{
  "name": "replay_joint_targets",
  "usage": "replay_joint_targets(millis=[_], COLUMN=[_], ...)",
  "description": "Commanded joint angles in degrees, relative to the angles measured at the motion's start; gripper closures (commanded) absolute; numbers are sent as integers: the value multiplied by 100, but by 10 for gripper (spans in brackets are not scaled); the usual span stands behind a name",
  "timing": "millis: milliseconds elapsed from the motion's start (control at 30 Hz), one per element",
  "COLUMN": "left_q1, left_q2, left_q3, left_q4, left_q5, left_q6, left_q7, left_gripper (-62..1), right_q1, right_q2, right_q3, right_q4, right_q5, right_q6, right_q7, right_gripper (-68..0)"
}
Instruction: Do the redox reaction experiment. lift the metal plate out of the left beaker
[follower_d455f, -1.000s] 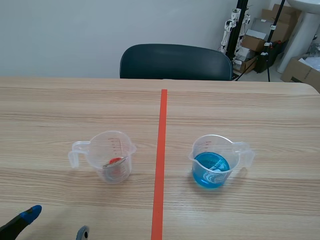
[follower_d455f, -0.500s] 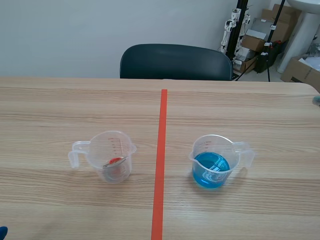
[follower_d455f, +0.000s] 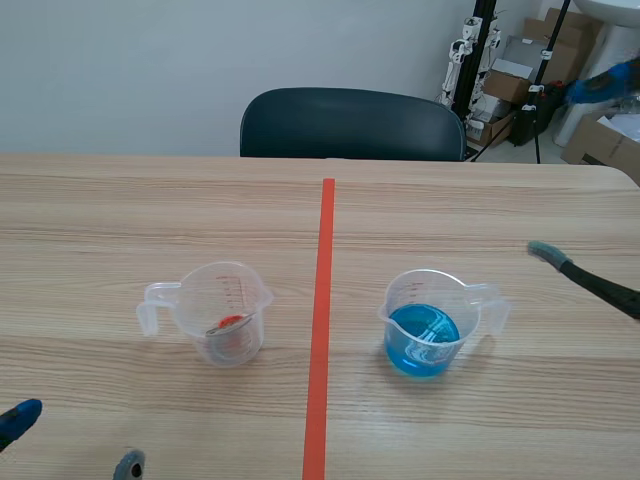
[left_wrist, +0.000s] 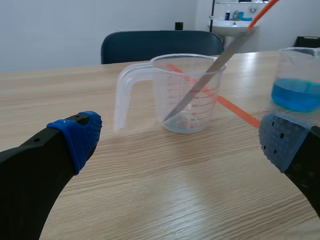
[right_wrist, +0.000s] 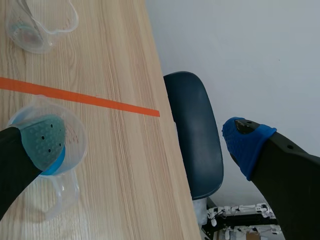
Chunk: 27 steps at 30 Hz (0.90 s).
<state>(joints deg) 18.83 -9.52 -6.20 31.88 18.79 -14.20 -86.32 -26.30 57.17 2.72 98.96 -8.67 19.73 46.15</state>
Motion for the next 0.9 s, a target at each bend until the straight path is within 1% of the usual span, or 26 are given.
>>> replay_joint_targets(millis=[0, 67, 167, 267, 367, 633, 700, 733, 833, 867], left_q1=[-50, -81, -92, -92, -90, -92, -92, -92, -92, -92], left_q2=[-4, -4, -2, -2, -4, -4, -4, -4, -4, -4], left_q3=[-28, -28, -28, -28, -28, -28, -28, -28, -28, -28], left_q4=[44, 44, 44, 44, 44, 44, 44, 44, 44, 44], left_q5=[50, 79, 79, 79, 76, 76, 76, 76, 76, 76], left_q6=[-13, -13, -13, -13, -13, -13, -13, -13, -13, -13], left_q7=[-127, -133, -129, -127, -127, -129, -129, -129, -129, -129], left_gripper=[-623, -623, -623, -623, -623, -623, -623, -623, -623, -623], right_q1=[295, 590, 1001, 1349, 1615, 2286, 2476, 2575, 2852, 2962], right_q2=[79, 79, 76, 74, 74, 74, 72, 70, 59, 57], right_q3=[-168, -533, -1078, -1600, -2070, -3209, -3499, -3652, -4083, -4229], right_q4=[28, 24, 24, 24, 20, -17, -17, -17, -33, -55], right_q5=[-87, -251, -291, -485, -629, -841, -916, -916, -918, -918], right_q6=[-39, -39, -39, -39, -39, -85, -90, -127, -380, -411], right_q7=[-15, -24, -94, -181, -258, -374, -496, -560, -745, -772], right_gripper=[-679, -679, -679, -679, -679, -679, -679, -679, -679, -679])
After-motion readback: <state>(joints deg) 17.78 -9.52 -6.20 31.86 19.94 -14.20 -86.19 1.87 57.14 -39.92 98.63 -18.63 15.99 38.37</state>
